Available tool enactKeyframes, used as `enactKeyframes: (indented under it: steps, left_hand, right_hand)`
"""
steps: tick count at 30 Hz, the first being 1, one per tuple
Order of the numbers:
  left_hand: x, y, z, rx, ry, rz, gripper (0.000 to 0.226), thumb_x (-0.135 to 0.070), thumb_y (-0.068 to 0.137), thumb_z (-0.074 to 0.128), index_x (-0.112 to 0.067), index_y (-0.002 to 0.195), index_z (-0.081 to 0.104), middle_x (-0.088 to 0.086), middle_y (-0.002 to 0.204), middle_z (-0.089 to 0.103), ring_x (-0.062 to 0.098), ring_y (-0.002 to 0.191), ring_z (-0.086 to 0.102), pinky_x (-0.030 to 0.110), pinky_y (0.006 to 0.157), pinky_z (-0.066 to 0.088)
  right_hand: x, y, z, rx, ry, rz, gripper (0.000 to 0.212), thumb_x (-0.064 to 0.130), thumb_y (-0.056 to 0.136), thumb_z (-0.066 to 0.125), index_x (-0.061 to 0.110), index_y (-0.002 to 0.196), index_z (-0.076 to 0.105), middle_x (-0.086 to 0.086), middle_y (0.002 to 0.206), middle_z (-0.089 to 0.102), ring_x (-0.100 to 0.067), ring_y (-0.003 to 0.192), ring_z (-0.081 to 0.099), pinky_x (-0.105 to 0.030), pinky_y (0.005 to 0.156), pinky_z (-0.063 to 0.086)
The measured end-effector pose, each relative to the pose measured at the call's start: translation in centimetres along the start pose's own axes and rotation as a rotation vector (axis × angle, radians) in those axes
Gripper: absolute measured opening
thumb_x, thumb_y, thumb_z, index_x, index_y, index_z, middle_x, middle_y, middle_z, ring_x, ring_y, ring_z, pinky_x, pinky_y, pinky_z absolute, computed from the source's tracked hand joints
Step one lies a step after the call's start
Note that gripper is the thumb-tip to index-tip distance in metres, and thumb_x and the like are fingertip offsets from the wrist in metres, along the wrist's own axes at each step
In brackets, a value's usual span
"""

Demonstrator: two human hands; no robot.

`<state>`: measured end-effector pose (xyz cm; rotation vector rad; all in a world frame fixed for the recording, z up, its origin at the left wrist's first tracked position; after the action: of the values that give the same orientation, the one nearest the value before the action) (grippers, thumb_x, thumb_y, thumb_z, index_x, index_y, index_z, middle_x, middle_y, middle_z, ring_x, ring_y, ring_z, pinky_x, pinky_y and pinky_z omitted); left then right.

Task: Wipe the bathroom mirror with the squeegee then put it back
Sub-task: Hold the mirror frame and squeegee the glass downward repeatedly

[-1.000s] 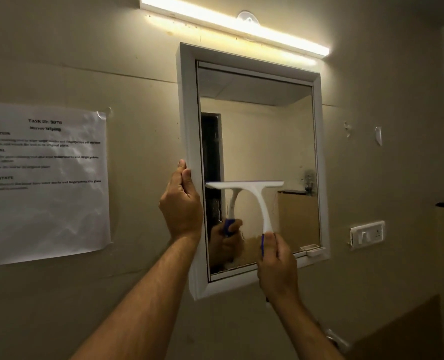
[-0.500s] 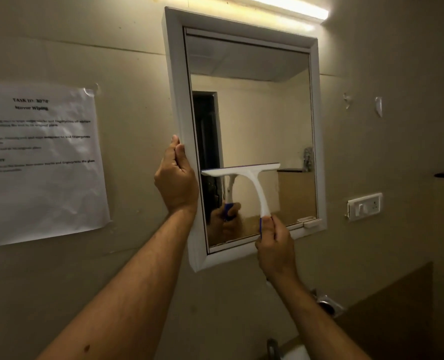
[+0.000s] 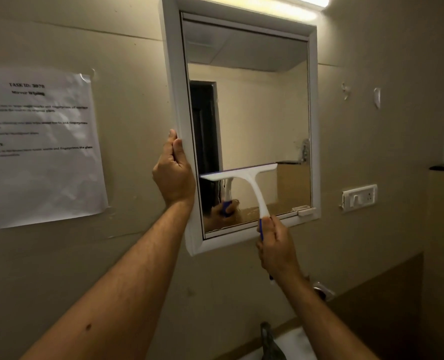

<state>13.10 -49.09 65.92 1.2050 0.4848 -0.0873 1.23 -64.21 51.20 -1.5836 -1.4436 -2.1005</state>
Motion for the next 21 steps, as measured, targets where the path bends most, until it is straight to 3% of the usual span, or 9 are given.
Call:
enactKeyframes:
  steps: [2, 4, 7, 11, 15, 21]
  left_hand:
    - [0.0, 0.0, 0.0, 0.003, 0.012, -0.009, 0.036, -0.03, 0.102, 0.046, -0.012, 0.132, 0.058, 0.004, 0.12, 0.069, 0.019, 0.097, 0.07, 0.026, 0.08, 0.056]
    - [-0.1, 0.0, -0.1, -0.006, 0.019, 0.001, 0.036, -0.029, 0.102, 0.047, -0.012, 0.131, 0.059, 0.004, 0.12, 0.069, 0.017, 0.097, 0.069, 0.02, 0.08, 0.053]
    - [-0.1, 0.0, -0.1, 0.005, 0.017, -0.007, 0.036, -0.03, 0.103, 0.046, -0.013, 0.132, 0.058, 0.004, 0.119, 0.069, 0.017, 0.096, 0.069, 0.023, 0.079, 0.055]
    - [0.1, 0.0, 0.0, 0.02, 0.009, -0.02, 0.038, -0.03, 0.103, 0.045, -0.012, 0.134, 0.056, 0.006, 0.117, 0.07, 0.02, 0.093, 0.07, 0.029, 0.078, 0.058]
    - [0.4, 0.0, 0.1, -0.006, 0.006, 0.007, 0.036, -0.029, 0.103, 0.046, -0.011, 0.132, 0.057, 0.008, 0.117, 0.07, 0.021, 0.094, 0.07, 0.015, 0.081, 0.048]
    - [0.4, -0.1, 0.2, -0.016, 0.009, -0.004, 0.036, -0.03, 0.102, 0.046, -0.014, 0.132, 0.058, 0.009, 0.113, 0.072, 0.024, 0.092, 0.07, 0.022, 0.078, 0.05]
  right_hand:
    - [0.5, 0.3, 0.0, -0.024, -0.026, -0.019, 0.032, 0.047, 0.099, 0.036, 0.024, 0.086, 0.055, -0.003, 0.064, 0.049, -0.019, 0.056, 0.045, -0.038, 0.052, 0.04]
    - [2.1, 1.5, 0.1, -0.077, -0.06, -0.065, 0.035, 0.052, 0.095, 0.035, 0.025, 0.083, 0.053, -0.004, 0.066, 0.051, -0.023, 0.059, 0.046, -0.043, 0.054, 0.042]
    - [4.4, 3.4, 0.5, -0.115, -0.081, -0.089, 0.04, 0.057, 0.094, 0.031, 0.026, 0.08, 0.051, -0.001, 0.067, 0.051, -0.019, 0.06, 0.047, -0.037, 0.052, 0.041]
    - [3.9, 3.6, 0.7, -0.117, -0.094, -0.08, 0.036, 0.051, 0.098, 0.031, 0.029, 0.077, 0.05, 0.001, 0.067, 0.05, -0.016, 0.059, 0.048, -0.033, 0.051, 0.041]
    - [0.6, 1.2, 0.5, -0.095, -0.054, -0.06, 0.031, 0.046, 0.099, 0.035, 0.029, 0.082, 0.054, 0.004, 0.065, 0.049, -0.015, 0.058, 0.047, -0.032, 0.052, 0.038]
    - [1.5, 1.5, 0.4, -0.099, -0.032, -0.074, 0.031, 0.041, 0.101, 0.037, 0.025, 0.082, 0.054, -0.001, 0.066, 0.05, -0.018, 0.059, 0.047, -0.034, 0.052, 0.039]
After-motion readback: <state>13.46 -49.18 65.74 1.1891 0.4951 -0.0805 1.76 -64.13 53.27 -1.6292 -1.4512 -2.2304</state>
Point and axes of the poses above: each hand's wrist, its own y-axis towards the middle knuckle, its own z-axis out of the palm, x = y × z, the point moved 2 cm from there along y, towards the middle knuckle
